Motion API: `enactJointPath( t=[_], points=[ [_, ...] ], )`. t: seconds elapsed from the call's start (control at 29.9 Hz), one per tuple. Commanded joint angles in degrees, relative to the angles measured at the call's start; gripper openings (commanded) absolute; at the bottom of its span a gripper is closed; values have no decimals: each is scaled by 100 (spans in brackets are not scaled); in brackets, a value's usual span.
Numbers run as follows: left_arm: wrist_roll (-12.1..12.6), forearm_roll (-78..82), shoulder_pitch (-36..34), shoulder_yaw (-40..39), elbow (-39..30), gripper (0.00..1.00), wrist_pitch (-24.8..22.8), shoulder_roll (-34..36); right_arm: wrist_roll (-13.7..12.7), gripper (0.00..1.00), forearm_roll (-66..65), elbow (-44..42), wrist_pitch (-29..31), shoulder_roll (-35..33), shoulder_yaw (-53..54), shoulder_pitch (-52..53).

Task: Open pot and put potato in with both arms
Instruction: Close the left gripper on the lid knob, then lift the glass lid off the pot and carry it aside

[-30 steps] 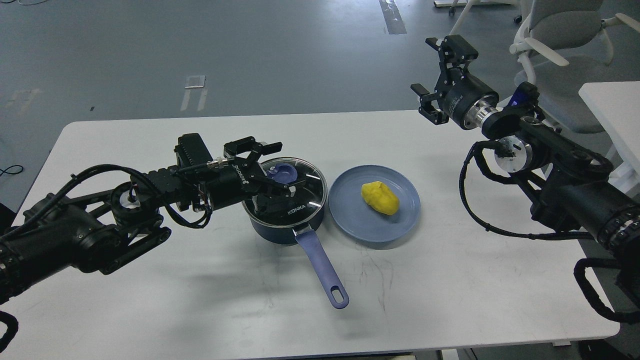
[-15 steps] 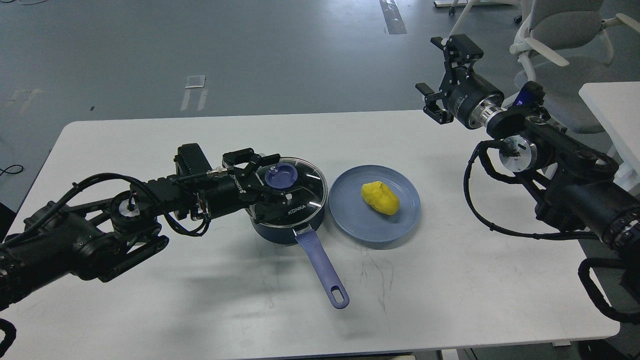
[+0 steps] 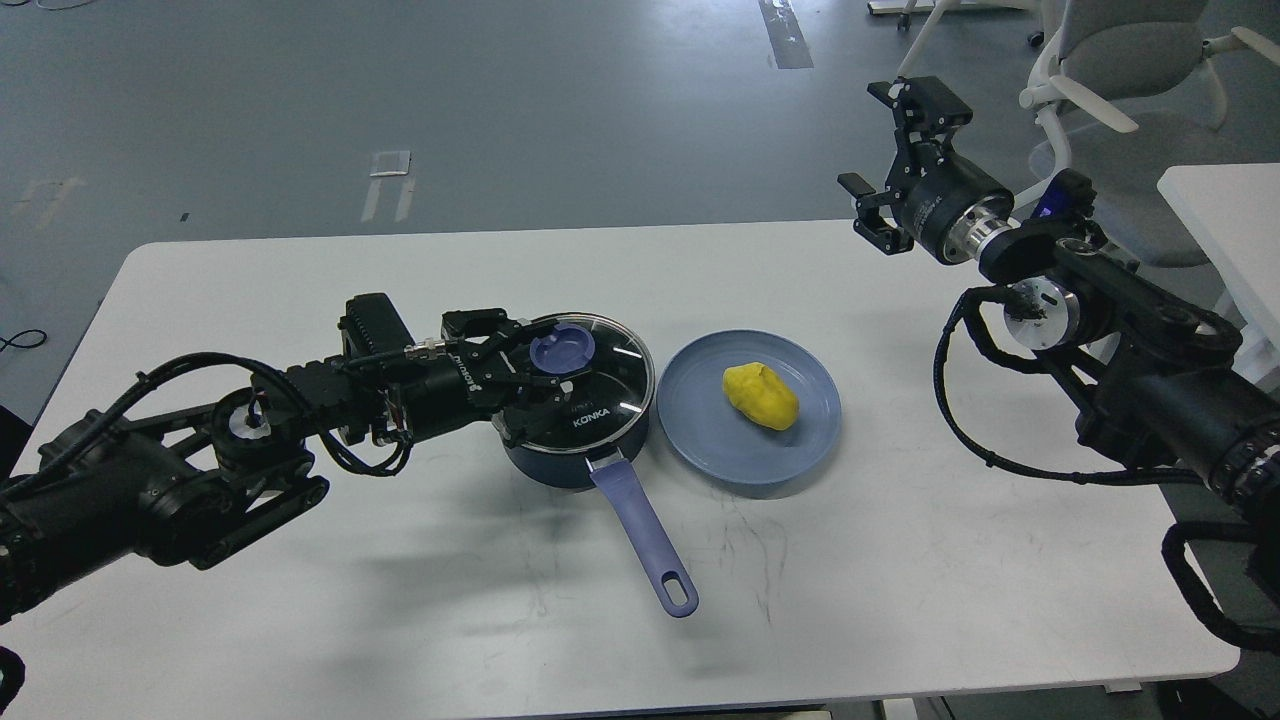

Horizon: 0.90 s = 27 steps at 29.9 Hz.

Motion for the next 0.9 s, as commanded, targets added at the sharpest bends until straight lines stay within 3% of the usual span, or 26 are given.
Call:
enactJointPath(
  t=[0.0, 0.17, 0.6, 0.87],
  points=[
    [0, -208, -17, 1, -34, 44, 9, 27, 0, 100, -4, -3, 0, 0, -5, 0],
    [0, -296, -17, 1, -95, 35, 9, 36, 0, 100, -4, -3, 0, -17, -5, -18],
    [0, -577, -237, -105, -1018, 35, 35, 773, 9, 100, -4, 6, 0, -9, -5, -44],
    [0, -586, -220, -87, -1009, 34, 606, 1406, 9, 100, -4, 6, -8, 0, -5, -9]
  ],
)
